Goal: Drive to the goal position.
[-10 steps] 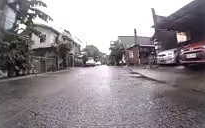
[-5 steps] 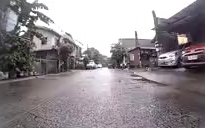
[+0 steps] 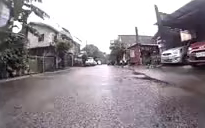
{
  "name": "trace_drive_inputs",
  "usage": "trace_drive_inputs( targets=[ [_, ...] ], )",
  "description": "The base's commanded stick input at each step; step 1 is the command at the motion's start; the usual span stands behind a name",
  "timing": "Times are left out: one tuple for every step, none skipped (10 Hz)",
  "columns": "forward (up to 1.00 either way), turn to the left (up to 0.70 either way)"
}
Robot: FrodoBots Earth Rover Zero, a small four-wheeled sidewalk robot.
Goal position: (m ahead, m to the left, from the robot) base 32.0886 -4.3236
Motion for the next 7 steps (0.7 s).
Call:
trace_drive_inputs(
  targets=[
    [1.0, 0.0],
    [1.0, 0.0],
    [1.0, 0.0],
    [1.0, 0.0],
    [1.0, 0.0],
    [1.0, 0.0],
    [1.0, 0.0]
  ],
)
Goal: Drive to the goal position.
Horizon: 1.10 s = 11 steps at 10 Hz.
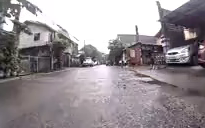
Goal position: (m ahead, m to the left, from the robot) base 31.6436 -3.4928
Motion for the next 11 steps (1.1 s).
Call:
trace_drive_inputs(
  targets=[
    [1.0, 0.0],
    [1.0, 0.0],
    [1.0, 0.0],
    [1.0, 0.0],
    [1.0, 0.0],
    [1.0, 0.0],
    [1.0, 0.0],
    [1.0, 0.0],
    [1.0, 0.0],
    [1.0, 0.0],
    [1.0, 0.0]
  ],
)
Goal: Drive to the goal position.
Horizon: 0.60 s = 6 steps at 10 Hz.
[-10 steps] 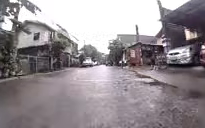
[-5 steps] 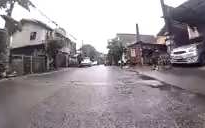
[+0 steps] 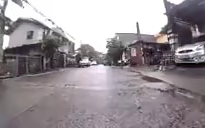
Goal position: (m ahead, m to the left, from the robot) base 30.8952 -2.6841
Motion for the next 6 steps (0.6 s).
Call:
trace_drive_inputs(
  targets=[
    [1.0, 0.0],
    [1.0, 0.0],
    [1.0, 0.0],
    [1.0, 0.0],
    [1.0, 0.0],
    [1.0, 0.0]
  ],
)
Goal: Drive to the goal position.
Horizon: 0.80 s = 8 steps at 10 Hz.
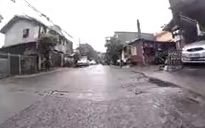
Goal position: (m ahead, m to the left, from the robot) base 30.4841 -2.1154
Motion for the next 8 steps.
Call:
trace_drive_inputs(
  targets=[
    [1.0, 0.0],
    [1.0, 0.0],
    [1.0, 0.0],
    [1.0, 0.0],
    [1.0, 0.0],
    [1.0, 0.0],
    [1.0, 0.0],
    [1.0, 0.0]
  ],
)
